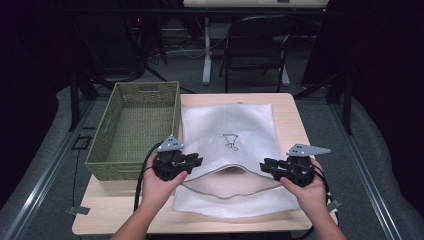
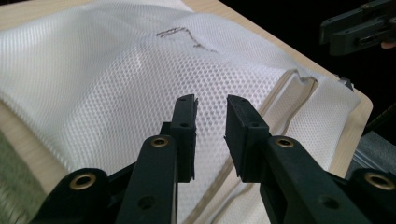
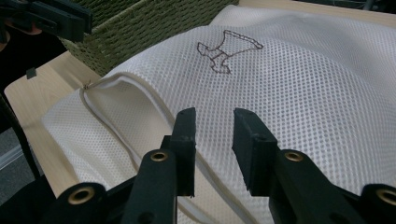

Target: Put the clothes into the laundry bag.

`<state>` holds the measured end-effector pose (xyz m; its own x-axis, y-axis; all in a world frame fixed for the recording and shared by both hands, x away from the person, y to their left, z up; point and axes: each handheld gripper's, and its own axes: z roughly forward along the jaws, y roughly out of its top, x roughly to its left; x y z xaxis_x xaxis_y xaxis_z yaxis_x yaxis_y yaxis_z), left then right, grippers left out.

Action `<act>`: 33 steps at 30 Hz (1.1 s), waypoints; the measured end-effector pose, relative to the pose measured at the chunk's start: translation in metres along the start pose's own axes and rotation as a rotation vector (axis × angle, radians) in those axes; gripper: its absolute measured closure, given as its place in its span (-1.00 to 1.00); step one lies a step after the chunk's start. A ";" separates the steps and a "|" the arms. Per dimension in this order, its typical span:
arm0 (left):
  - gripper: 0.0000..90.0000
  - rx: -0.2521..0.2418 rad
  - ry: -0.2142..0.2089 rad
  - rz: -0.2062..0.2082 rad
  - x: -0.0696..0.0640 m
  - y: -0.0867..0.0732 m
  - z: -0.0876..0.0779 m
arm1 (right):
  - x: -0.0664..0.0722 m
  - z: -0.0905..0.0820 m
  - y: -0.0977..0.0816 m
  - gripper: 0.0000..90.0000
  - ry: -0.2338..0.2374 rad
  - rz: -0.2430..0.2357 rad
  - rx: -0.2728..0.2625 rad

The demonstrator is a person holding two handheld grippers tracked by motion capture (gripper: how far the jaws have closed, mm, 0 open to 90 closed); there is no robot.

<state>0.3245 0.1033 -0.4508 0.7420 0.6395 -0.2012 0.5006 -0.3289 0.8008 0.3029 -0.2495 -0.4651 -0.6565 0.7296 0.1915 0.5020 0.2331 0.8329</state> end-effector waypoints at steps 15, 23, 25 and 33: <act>0.87 0.051 -0.029 -0.006 -0.003 -0.003 0.032 | 0.001 0.025 -0.001 0.79 0.015 0.011 0.014; 1.00 0.089 -0.069 -0.010 -0.005 -0.010 0.040 | 0.006 0.031 -0.004 0.99 0.041 0.000 0.017; 1.00 0.100 -0.068 -0.005 -0.004 -0.012 0.042 | 0.007 0.034 -0.005 1.00 0.052 -0.013 0.041; 1.00 0.166 -0.052 -0.020 0.003 -0.032 0.049 | 0.005 0.042 -0.021 0.99 0.052 -0.021 0.106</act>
<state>0.3326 0.0815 -0.5044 0.7509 0.6117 -0.2490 0.5793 -0.4288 0.6932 0.3125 -0.2241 -0.5038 -0.6945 0.6901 0.2033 0.5425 0.3168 0.7780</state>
